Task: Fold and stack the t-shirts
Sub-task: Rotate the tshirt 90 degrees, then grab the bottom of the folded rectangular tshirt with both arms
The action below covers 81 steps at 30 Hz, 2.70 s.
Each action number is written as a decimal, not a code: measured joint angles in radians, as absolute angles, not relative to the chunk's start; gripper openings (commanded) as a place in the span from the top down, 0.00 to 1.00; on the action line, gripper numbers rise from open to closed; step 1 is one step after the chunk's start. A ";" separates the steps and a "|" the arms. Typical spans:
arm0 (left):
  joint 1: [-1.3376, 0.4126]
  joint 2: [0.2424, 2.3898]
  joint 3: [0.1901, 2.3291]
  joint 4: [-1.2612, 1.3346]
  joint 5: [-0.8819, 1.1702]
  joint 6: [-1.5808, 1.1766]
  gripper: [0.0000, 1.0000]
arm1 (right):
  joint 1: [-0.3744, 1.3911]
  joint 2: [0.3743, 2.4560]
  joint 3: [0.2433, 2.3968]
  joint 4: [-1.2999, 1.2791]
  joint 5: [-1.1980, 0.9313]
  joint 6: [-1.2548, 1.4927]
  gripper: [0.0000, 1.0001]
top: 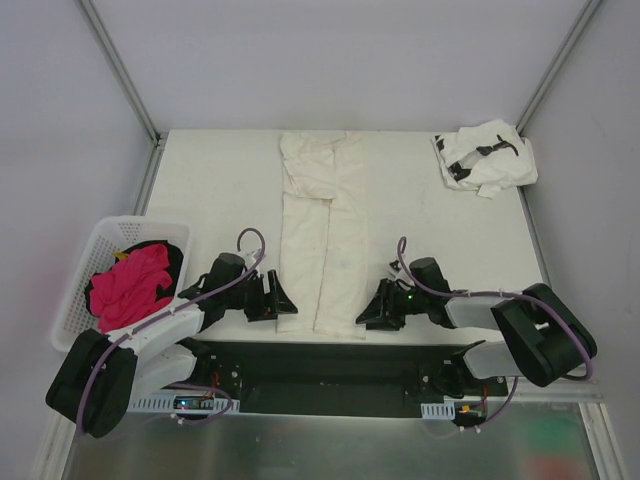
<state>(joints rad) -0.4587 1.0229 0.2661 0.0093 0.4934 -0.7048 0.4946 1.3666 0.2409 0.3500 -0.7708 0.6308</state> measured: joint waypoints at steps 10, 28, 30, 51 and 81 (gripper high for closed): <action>-0.492 1.026 0.225 0.100 0.515 -0.752 0.30 | 0.561 1.370 0.207 0.449 -0.739 0.708 0.55; -0.545 0.965 0.186 0.077 0.516 -0.810 0.30 | 0.598 1.372 0.149 0.561 -0.699 0.783 0.61; -0.548 0.929 0.179 0.052 0.516 -0.819 0.25 | 0.600 1.350 0.142 0.549 -0.695 0.781 0.59; -0.551 0.856 0.175 -0.039 0.514 -0.825 0.27 | 0.604 1.155 0.137 0.311 -0.619 0.737 0.58; -0.551 0.950 0.195 -0.092 0.481 -0.816 0.79 | 0.616 1.328 0.157 0.453 -0.621 0.778 0.99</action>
<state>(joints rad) -0.5514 0.9501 0.1947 -0.0921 0.4812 -0.8158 0.6159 1.3281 0.1570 0.4530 -0.6212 0.7776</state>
